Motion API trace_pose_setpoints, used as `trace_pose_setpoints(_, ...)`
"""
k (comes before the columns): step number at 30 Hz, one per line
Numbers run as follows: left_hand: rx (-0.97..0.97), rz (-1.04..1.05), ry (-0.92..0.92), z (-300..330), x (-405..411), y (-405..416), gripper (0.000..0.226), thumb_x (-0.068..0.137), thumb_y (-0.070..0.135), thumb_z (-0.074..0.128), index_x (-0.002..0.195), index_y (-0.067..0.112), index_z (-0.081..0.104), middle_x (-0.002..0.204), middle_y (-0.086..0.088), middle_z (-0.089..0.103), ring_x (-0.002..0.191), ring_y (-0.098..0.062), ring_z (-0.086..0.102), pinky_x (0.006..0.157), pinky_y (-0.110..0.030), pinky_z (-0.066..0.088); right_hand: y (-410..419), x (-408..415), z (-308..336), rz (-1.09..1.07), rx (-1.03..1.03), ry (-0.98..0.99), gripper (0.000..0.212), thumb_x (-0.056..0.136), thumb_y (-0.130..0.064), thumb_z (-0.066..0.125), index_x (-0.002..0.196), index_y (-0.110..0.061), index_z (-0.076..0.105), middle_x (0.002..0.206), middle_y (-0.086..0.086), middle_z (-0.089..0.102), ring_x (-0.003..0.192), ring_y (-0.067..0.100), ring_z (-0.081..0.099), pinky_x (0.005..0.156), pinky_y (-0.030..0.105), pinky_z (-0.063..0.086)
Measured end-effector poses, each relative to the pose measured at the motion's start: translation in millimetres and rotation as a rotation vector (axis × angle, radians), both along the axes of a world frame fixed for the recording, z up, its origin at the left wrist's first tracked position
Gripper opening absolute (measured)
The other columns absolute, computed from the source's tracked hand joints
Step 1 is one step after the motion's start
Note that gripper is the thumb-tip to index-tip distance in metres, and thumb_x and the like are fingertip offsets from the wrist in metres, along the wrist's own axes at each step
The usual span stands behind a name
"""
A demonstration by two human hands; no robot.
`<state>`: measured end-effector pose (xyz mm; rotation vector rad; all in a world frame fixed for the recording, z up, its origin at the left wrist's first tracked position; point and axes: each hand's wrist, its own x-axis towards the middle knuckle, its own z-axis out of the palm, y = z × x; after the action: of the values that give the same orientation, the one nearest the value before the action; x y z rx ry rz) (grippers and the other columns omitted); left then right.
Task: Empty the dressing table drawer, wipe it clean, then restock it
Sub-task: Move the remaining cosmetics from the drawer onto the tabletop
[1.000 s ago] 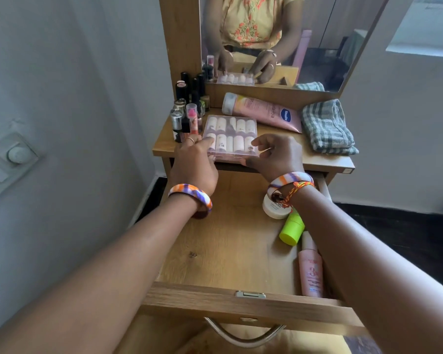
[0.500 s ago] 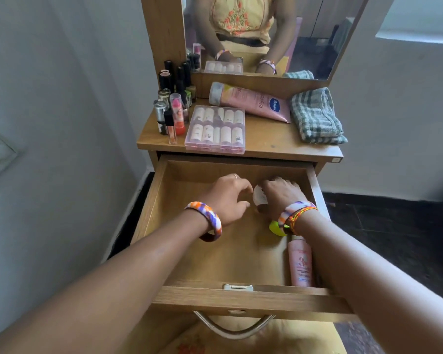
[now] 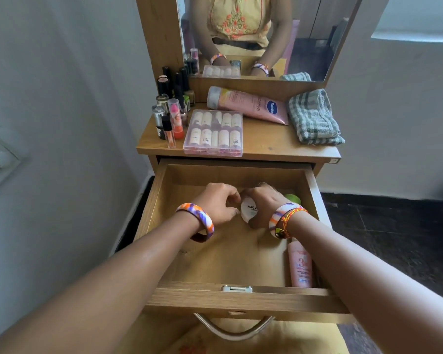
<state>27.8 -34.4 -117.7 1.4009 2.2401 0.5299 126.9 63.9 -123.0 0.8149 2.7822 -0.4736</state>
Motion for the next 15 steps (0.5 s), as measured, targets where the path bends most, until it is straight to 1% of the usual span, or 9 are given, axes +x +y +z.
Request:
trace_pose_setpoints(3, 0.08, 0.008, -0.015, 15.1, -1.8, -1.9, 0.026, 0.087, 0.013, 0.062, 0.113, 0.01, 0.066, 0.114, -0.006, 0.067, 0.102, -0.015, 0.06, 0.079, -0.016, 0.043, 0.3, 4.2, 22.9, 0.019, -0.027, 0.053, 0.061, 0.066, -0.02, 0.078, 0.121, -0.014, 0.053, 0.117, 0.009, 0.056, 0.106, 0.024, 0.054, 0.083, 0.03, 0.047)
trace_pose_setpoints(5, 0.201, 0.021, -0.045, 28.4, -2.7, -0.9, 0.022, 0.086, 0.009, 0.062, 0.107, 0.008, 0.069, 0.107, -0.006, 0.069, 0.092, -0.011, 0.059, 0.073, -0.01, 0.043, 2.8, 7.0, 42.5, 0.022, -0.03, 0.134, 0.057, 0.064, -0.02, 0.078, 0.115, -0.012, 0.054, 0.111, 0.007, 0.059, 0.092, 0.018, 0.052, 0.073, 0.024, 0.042)
trace_pose_setpoints(6, 0.271, 0.03, -0.071, 35.3, -2.4, 0.7, 0.021, 0.086, 0.007, 0.062, 0.105, 0.007, 0.069, 0.104, -0.007, 0.07, 0.088, -0.01, 0.058, 0.068, -0.005, 0.042, 4.1, 8.0, 53.0, 0.01, -0.024, 0.181, 0.055, 0.063, -0.02, 0.078, 0.113, -0.012, 0.055, 0.106, 0.005, 0.06, 0.088, 0.017, 0.052, 0.07, 0.022, 0.04)
trace_pose_setpoints(8, 0.395, 0.062, -0.126, 48.1, -0.9, 5.3, 0.019, 0.086, 0.004, 0.061, 0.104, 0.005, 0.069, 0.098, -0.005, 0.068, 0.085, -0.009, 0.058, 0.065, -0.001, 0.043, 7.8, 8.5, 72.2, -0.028, -0.004, 0.28, 0.052, 0.063, -0.021, 0.078, 0.109, -0.011, 0.057, 0.098, 0.002, 0.058, 0.089, 0.02, 0.057, 0.07, 0.025, 0.044)
trace_pose_setpoints(9, 0.451, 0.089, -0.14, 53.6, 0.1, 8.7, 0.019, 0.086, 0.004, 0.061, 0.103, 0.006, 0.069, 0.095, -0.003, 0.067, 0.085, -0.01, 0.059, 0.067, -0.003, 0.045, 10.4, 8.5, 80.8, -0.051, 0.019, 0.326, 0.049, 0.064, -0.022, 0.077, 0.108, -0.011, 0.058, 0.095, 0.001, 0.057, 0.091, 0.021, 0.059, 0.072, 0.025, 0.046)
trace_pose_setpoints(11, 0.556, 0.158, -0.147, 62.1, 0.9, 16.6, 0.017, 0.085, 0.005, 0.062, 0.1, 0.008, 0.069, 0.091, 0.002, 0.065, 0.084, -0.011, 0.063, 0.072, -0.013, 0.052, 17.8, 7.0, 93.2, -0.098, 0.062, 0.408, 0.045, 0.066, -0.024, 0.077, 0.106, -0.011, 0.061, 0.094, -0.002, 0.053, 0.091, 0.017, 0.055, 0.071, 0.021, 0.039)
trace_pose_setpoints(14, 0.594, 0.221, -0.146, 69.3, 0.4, 26.5, 0.018, 0.086, 0.004, 0.062, 0.102, 0.008, 0.068, 0.091, 0.003, 0.064, 0.081, -0.009, 0.061, 0.065, -0.006, 0.048, 31.1, 0.9, 94.6, -0.165, 0.08, 0.489, 0.041, 0.068, -0.027, 0.078, 0.104, -0.012, 0.064, 0.094, -0.004, 0.051, 0.091, 0.011, 0.05, 0.071, 0.017, 0.032)
trace_pose_setpoints(15, 0.578, 0.216, -0.14, 69.6, -0.2, 29.1, 0.019, 0.086, 0.003, 0.062, 0.103, 0.008, 0.067, 0.093, 0.001, 0.065, 0.083, -0.011, 0.061, 0.067, -0.007, 0.047, 34.1, -1.6, 91.2, -0.192, 0.089, 0.516, 0.039, 0.068, -0.028, 0.077, 0.102, -0.012, 0.065, 0.093, -0.004, 0.051, 0.091, 0.011, 0.049, 0.071, 0.017, 0.031)
